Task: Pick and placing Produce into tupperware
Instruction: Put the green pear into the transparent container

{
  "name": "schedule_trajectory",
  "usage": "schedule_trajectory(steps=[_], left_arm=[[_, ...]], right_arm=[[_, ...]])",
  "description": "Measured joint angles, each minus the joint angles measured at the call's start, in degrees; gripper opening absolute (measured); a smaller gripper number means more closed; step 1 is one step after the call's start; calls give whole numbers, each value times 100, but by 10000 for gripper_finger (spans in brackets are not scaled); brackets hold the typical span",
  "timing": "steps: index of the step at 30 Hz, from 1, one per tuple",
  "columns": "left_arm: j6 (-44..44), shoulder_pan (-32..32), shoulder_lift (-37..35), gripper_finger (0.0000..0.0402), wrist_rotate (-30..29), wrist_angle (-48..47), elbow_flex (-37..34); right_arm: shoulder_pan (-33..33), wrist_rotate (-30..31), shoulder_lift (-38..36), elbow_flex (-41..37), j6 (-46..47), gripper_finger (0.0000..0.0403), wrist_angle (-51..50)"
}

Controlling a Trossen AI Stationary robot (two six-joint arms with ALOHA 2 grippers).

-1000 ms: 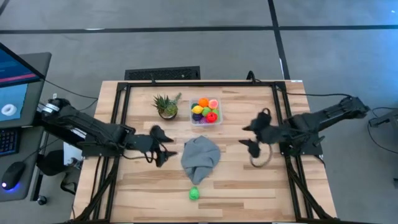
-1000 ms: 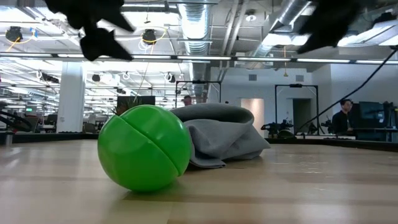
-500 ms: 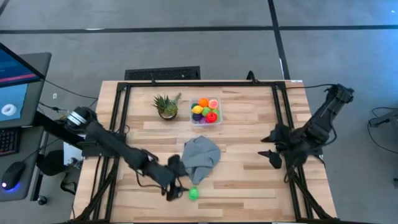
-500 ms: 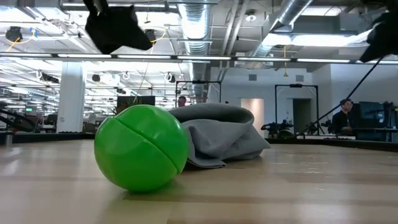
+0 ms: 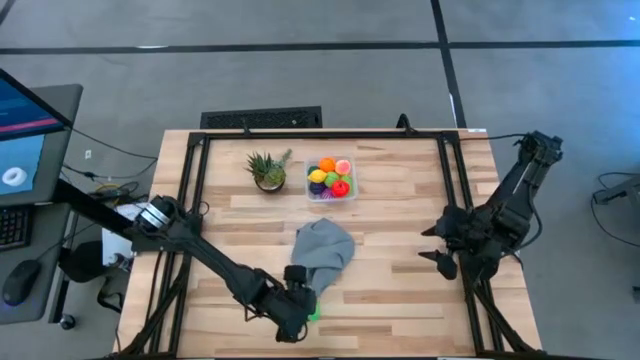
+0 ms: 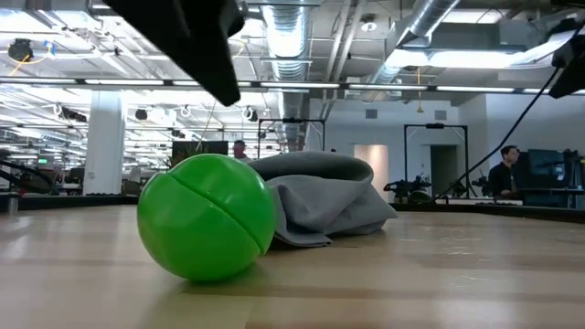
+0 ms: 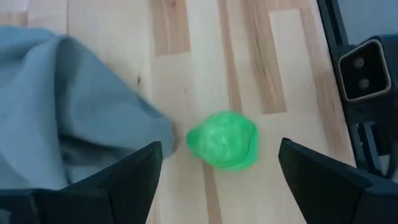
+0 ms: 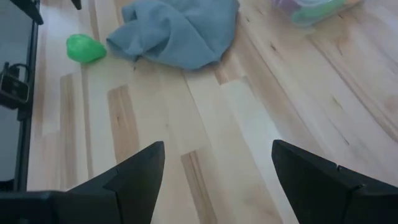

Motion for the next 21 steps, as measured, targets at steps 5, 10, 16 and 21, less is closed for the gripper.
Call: schedule_trajectory(steps=[5,10,16,21], left_arm=[[298,-80,284,311,-56,-107,308],[620,-202,501,311,-131,-266,564],[948,-280,762,311,-584,-780,830],[1290,-238,904,311,-460,-930,926]], right_arm=[[329,-26,56,0,356,319,-197],[759,22,164,2,887,319,-494],[1203,126,364,3,1554,319,-752],[1470,146,557,4,1922,317,-895]])
